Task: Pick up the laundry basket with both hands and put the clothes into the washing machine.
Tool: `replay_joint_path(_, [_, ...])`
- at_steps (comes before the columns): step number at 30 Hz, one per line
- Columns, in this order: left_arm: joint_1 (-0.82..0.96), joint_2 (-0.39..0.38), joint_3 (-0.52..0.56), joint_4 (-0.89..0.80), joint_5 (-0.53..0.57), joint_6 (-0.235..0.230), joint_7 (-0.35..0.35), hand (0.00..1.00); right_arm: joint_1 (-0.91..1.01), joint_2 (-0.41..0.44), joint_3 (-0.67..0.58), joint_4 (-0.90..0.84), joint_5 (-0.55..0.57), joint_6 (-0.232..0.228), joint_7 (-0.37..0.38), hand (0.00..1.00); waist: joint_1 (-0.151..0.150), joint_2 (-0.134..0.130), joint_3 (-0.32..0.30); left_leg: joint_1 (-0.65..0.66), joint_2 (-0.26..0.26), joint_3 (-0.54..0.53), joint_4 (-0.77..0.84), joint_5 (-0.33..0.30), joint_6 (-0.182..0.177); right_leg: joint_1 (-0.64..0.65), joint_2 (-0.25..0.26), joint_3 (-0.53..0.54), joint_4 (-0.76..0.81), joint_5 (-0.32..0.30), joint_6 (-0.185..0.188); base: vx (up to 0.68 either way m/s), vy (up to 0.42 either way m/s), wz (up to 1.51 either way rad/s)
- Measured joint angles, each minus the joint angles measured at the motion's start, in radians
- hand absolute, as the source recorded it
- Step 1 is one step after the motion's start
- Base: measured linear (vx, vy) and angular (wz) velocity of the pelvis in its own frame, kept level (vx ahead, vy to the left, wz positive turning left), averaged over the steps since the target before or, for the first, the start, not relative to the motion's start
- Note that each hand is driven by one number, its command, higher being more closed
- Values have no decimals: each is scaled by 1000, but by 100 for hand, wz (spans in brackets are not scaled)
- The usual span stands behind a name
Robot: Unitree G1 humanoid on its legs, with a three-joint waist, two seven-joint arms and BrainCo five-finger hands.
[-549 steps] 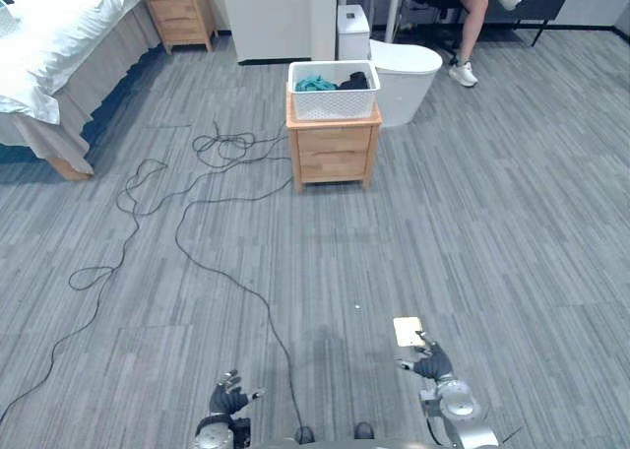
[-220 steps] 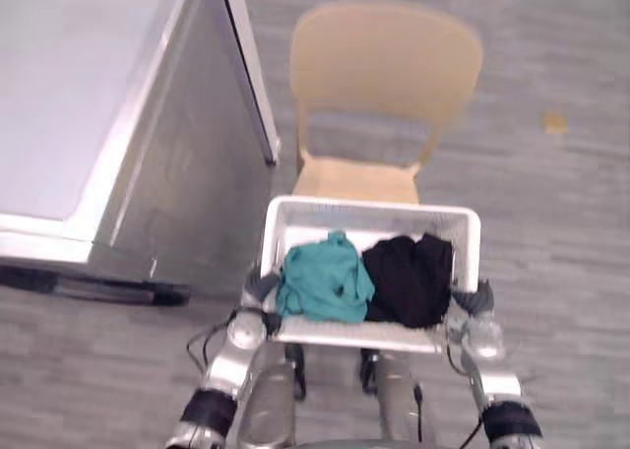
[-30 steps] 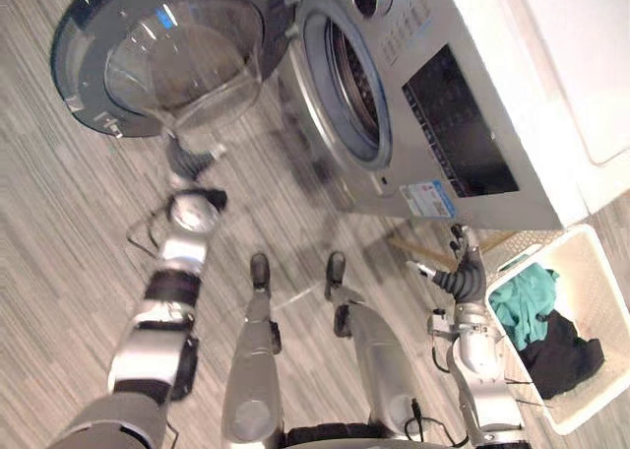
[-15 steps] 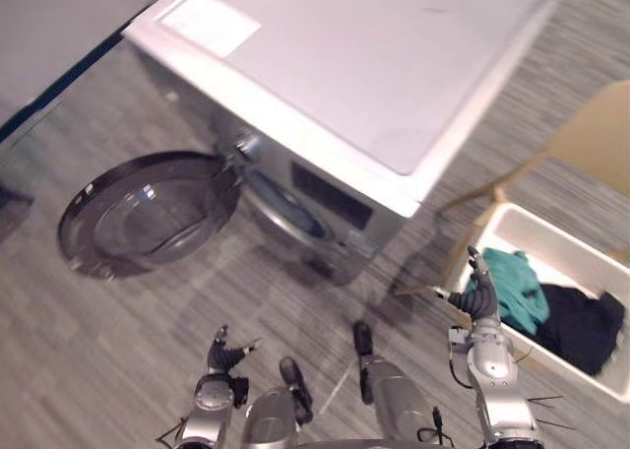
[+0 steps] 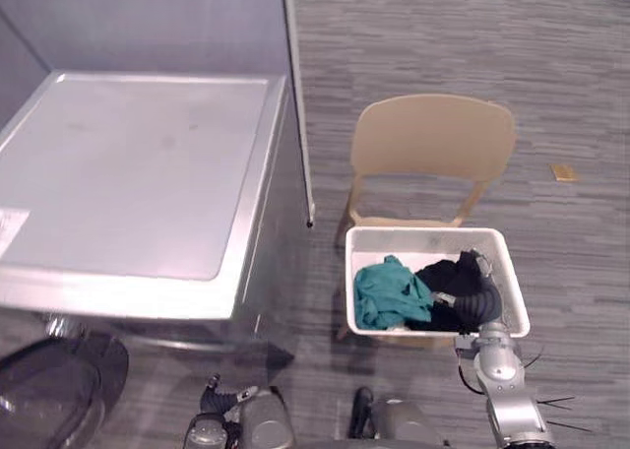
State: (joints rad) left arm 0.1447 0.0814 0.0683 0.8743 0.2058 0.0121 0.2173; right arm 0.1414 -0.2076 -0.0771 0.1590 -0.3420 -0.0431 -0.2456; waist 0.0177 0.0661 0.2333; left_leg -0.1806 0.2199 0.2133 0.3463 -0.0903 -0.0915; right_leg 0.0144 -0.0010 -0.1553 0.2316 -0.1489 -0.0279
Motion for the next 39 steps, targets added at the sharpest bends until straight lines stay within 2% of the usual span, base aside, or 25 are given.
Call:
replay_joint_path(1, [1, -4, 2, 5, 0, -1, -2, 0, -6, 4, -1, 15, -18, 4, -1, 0, 1, 6, -5, 5, -4, -1, -8, 14, 20, 9, 7, 21, -11, 1, 13, 244, 178, -76])
replay_joint_path(2, [2, 4, 5, 8, 1, -1, 0, 0, 0, 6, 0, 23, -48, 12, 1, 0, -1, -13, -14, 40, -29, 12, -44, 17, 18, 26, -12, 49, -51, 17, 37, 208, 152, -44])
replay_joint_path(3, [2, 20, 5, 19, 2, 1, 0, 0, 6, -6, -7, 23, -73, 12, 0, 0, -7, -32, -20, 61, -52, 31, -88, 28, 33, 33, -38, 54, -75, 22, 46, 177, 119, -24])
replay_joint_path(7, [4, 26, 2, 41, 13, 0, -22, 0, -30, -105, 13, 98, -112, 4, 12, 0, -2, -39, -22, 118, -113, 53, -177, 51, 64, 58, -88, 75, -107, 46, 83, 78, 132, -1])
replay_joint_path(9, [9, 27, 0, 42, 17, -1, -22, 0, -57, -136, 44, 149, -113, 3, 19, 0, -2, -41, -23, 125, -122, 53, -188, 54, 68, 65, -95, 74, -114, 49, 88, 5, 80, 5])
replay_joint_path(12, [10, 45, -30, 52, 33, -10, -22, 0, -161, -202, 171, 288, -122, -2, 43, 0, 0, -41, -13, 96, -133, 51, -192, 68, 78, 37, -106, 74, -116, 54, 97, -61, 55, 4])
replay_joint_path(16, [-29, 49, -40, 44, 32, -33, -19, 0, -276, -224, 250, 409, -143, -12, 55, 0, 1, -10, 47, -28, -119, 2, -104, 70, 80, -25, -101, 38, -101, 60, 104, -161, 33, 34])
replay_joint_path(18, [-68, 48, -41, 36, 30, -43, -14, 0, -354, -230, 294, 488, -155, -10, 57, 0, 16, 20, 111, -96, -109, -40, -52, 69, 80, -70, -89, 5, -55, 58, 104, -267, 39, 43])
replay_joint_path(21, [-111, 48, -44, 34, 20, -44, -8, 0, -464, -227, 334, 563, -174, 1, 55, 0, 32, 38, 169, -180, -115, -61, -52, 76, 73, -166, -92, -17, 12, 45, 99, -238, 34, 31])
replay_joint_path(22, [-115, 49, -45, 35, 19, -44, -5, 0, -483, -223, 333, 581, -179, 7, 54, 0, 37, 38, 174, -193, -117, -60, -57, 79, 75, -184, -96, -20, 20, 41, 98, -195, 67, 26])
replay_joint_path(23, [-125, 49, -45, 35, 16, -44, 1, 0, -515, -221, 332, 619, -180, 12, 50, 0, 56, 36, 188, -205, -122, -53, -72, 80, 75, -208, -105, -23, 31, 35, 103, -163, 63, 24])
replay_joint_path(25, [-125, 51, -45, 35, -3, -45, 7, 0, -567, -208, 329, 682, -182, 29, 31, 0, 60, 31, 198, -212, -135, -43, -108, 83, 70, -229, -116, -25, 34, 34, 102, -122, 59, 26])
replay_joint_path(28, [-126, 51, -44, 37, -15, -46, 13, 0, -633, -190, 318, 749, -182, 56, -6, 0, 84, 31, 203, -242, -139, -25, -133, 107, 69, -281, -127, -27, 59, 34, 102, -47, 30, 5])
replay_joint_path(32, [-129, 39, -29, 32, -35, -46, 28, 0, -672, -168, 301, 756, -179, 81, -42, 0, 84, 30, 205, -291, -140, -16, -132, 116, 77, -342, -145, -36, 94, 31, 104, -4, 37, 5])
replay_joint_path(33, [-130, 35, -25, 21, -39, -46, 28, 0, -682, -166, 302, 754, -178, 90, -43, 100, 84, 28, 206, -301, -140, -12, -130, 116, 77, -356, -149, -37, 104, 29, 104, 0, 0, 0])
replay_joint_path(37, [-157, 16, -13, 6, -56, -47, 34, 0, -679, -156, 298, 710, -128, 93, -49, 100, 79, 16, 213, -308, -134, 12, -131, 116, 77, -372, -157, -43, 122, 21, 101, 55, -8, 2])
replay_joint_path(39, [-169, 1, 14, -22, -72, -55, 37, 0, -662, -147, 262, 669, -55, 92, -59, 100, 80, 14, 214, -308, -133, 14, -131, 116, 77, -372, -160, -49, 129, 10, 104, 73, -21, 4])
